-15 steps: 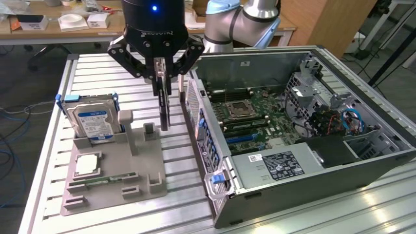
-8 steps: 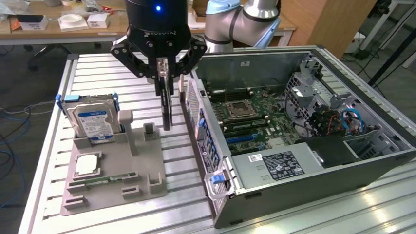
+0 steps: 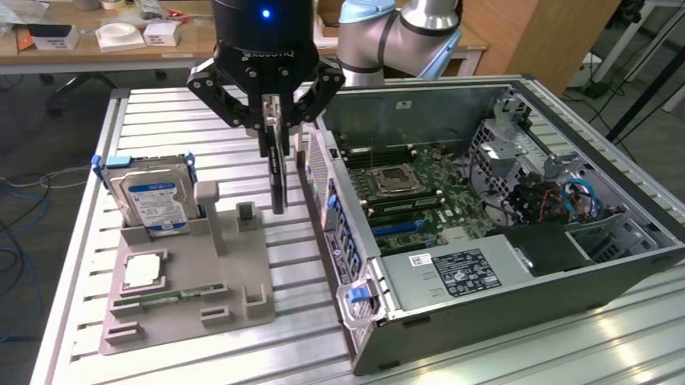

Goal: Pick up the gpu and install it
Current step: 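Pick up the gpu and move the gpu toward the slot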

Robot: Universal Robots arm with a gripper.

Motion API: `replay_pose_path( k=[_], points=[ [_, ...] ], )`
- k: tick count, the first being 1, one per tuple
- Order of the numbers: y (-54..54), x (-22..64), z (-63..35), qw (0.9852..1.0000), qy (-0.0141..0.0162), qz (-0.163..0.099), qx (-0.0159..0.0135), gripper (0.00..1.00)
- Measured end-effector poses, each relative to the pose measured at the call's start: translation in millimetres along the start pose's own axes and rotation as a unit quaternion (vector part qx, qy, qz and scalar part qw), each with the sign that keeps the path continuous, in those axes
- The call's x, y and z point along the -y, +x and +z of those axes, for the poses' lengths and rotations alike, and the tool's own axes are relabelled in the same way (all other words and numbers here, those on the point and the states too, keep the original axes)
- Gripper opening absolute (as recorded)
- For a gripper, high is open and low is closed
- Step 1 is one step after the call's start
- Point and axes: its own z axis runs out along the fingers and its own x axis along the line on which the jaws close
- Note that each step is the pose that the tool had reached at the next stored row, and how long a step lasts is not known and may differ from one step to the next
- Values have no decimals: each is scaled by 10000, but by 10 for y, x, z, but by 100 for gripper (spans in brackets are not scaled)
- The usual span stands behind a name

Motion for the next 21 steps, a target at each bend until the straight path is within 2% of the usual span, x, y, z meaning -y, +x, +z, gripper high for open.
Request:
replay_pose_path(
  k=[21],
  points=[
    [-99, -7, 3, 10000, 0, 0, 0, 26]
  ],
)
